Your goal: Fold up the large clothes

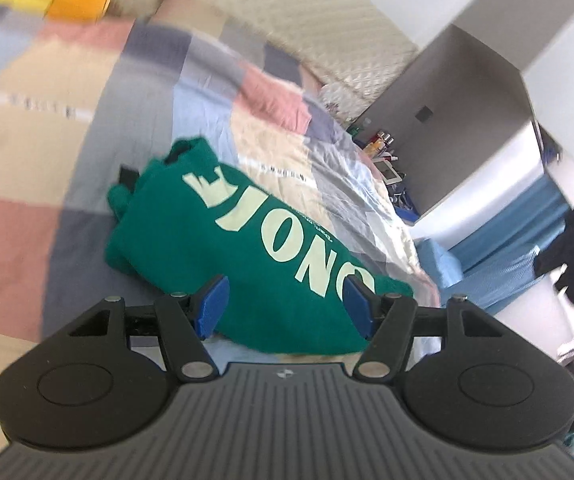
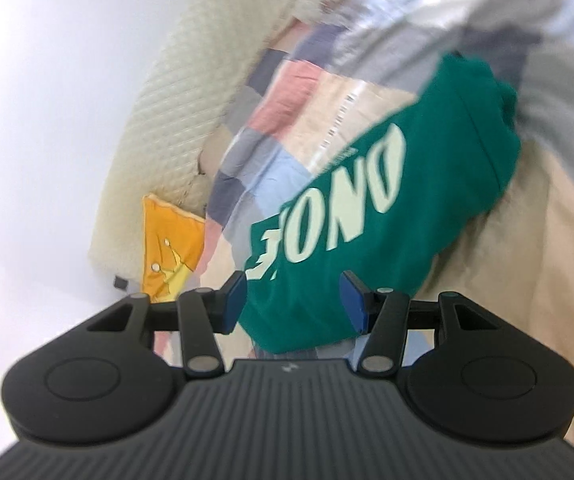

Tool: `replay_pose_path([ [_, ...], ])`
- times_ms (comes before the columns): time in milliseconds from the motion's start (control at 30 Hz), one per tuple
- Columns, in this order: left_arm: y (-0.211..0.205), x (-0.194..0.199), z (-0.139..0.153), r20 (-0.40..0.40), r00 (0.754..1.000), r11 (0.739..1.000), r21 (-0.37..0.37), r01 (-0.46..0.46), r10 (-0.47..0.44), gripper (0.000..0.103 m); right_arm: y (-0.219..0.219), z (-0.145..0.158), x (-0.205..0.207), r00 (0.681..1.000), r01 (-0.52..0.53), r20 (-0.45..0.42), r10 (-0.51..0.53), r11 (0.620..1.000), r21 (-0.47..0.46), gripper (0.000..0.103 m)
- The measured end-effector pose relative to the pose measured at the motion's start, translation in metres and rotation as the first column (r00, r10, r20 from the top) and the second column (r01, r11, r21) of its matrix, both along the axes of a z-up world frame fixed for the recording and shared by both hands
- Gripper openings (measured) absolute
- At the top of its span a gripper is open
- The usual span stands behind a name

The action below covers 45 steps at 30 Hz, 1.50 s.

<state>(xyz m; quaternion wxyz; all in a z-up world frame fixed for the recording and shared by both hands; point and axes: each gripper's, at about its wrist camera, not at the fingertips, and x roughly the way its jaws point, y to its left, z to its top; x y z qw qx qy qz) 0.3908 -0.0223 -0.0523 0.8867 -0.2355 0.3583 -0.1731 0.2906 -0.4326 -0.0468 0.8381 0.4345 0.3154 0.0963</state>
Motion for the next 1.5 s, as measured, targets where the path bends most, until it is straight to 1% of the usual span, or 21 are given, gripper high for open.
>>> replay_pose_path([
  [33,-0.006,-0.013,0.015,0.022,1.0,0.999,0.032,0.006,-0.007,0.068,0.003,0.007,-0.016,1.0,-0.013,0.016,0.014,0.999,-0.035,0.055],
  [100,-0.012,-0.042,0.04,0.064,0.998,0.996,0.084,0.016,-0.021,0.068,0.01,0.013,-0.035,0.998,-0.035,0.042,0.04,0.994,-0.107,0.055],
  [133,-0.014,-0.054,0.048,0.083,0.996,0.994,0.106,0.019,-0.028,0.068,0.015,0.019,-0.044,0.997,-0.043,0.055,0.052,0.988,-0.149,0.055],
  [167,-0.016,-0.065,0.055,0.101,0.994,0.992,0.128,0.022,-0.035,0.068,0.018,0.017,-0.052,0.996,-0.046,0.07,0.06,0.983,-0.178,0.055],
  [200,-0.018,-0.078,0.063,0.118,0.992,0.988,0.151,0.026,-0.044,0.068,0.021,0.022,-0.068,0.994,-0.047,0.089,0.067,0.978,-0.205,0.055],
  [267,-0.022,-0.098,0.073,0.153,0.986,0.979,0.2,0.029,-0.061,0.068,0.028,0.029,-0.083,0.99,-0.045,0.12,0.076,0.968,-0.248,0.055],
  [367,-0.027,-0.125,0.081,0.202,0.975,0.962,0.27,0.033,-0.09,0.068,0.038,0.037,-0.108,0.98,-0.031,0.174,0.094,0.942,-0.334,0.055],
  [467,-0.03,-0.149,0.083,0.25,0.961,0.947,0.321,0.029,-0.114,0.068,0.048,0.044,-0.138,0.967,0.0,0.23,0.106,0.908,-0.419,0.055],
  [533,-0.031,-0.165,0.082,0.288,0.95,0.936,0.353,0.012,-0.121,0.068,0.054,0.046,-0.157,0.958,0.017,0.262,0.117,0.888,-0.46,0.055],
  [667,-0.028,-0.194,0.079,0.35,0.927,0.919,0.393,-0.017,-0.132,0.068,0.063,0.042,-0.192,0.939,0.057,0.316,0.133,0.849,-0.525,0.055],
  [733,-0.027,-0.207,0.077,0.372,0.919,0.913,0.407,-0.031,-0.135,0.068,0.068,0.039,-0.204,0.931,0.07,0.336,0.143,0.833,-0.549,0.055],
  [933,-0.027,-0.237,0.063,0.407,0.9,0.911,0.412,-0.029,-0.155,0.068,0.084,0.023,-0.227,0.918,0.073,0.354,0.181,0.798,-0.598,0.055],
  [1033,-0.028,-0.248,0.054,0.418,0.892,0.909,0.417,-0.018,-0.174,0.068,0.087,0.014,-0.23,0.919,0.073,0.351,0.179,0.798,-0.598,0.055],
  [1133,-0.028,-0.254,0.046,0.418,0.89,0.919,0.394,0.003,-0.182,0.068,0.088,0.004,-0.232,0.924,0.08,0.344,0.169,0.792,-0.606,0.055],
  [1233,-0.031,-0.26,0.038,0.433,0.882,0.908,0.419,-0.013,-0.187,0.068,0.088,-0.005,-0.233,0.929,0.087,0.335,0.159,0.785,-0.614,0.055],
  [1300,-0.033,-0.262,0.031,0.433,0.881,0.904,0.428,-0.015,-0.191,0.068,0.09,-0.011,-0.231,0.933,0.088,0.325,0.156,0.775,-0.626,0.055],
  [1367,-0.033,-0.262,0.026,0.424,0.885,0.906,0.423,-0.006,-0.192,0.068,0.092,-0.018,-0.228,0.938,0.086,0.311,0.156,0.764,-0.64,0.055],
  [1500,-0.033,-0.264,0.016,0.42,0.889,0.906,0.424,-0.016,-0.18,0.068,0.095,-0.033,-0.223,0.948,0.075,0.28,0.149,0.754,-0.653,0.055],
])
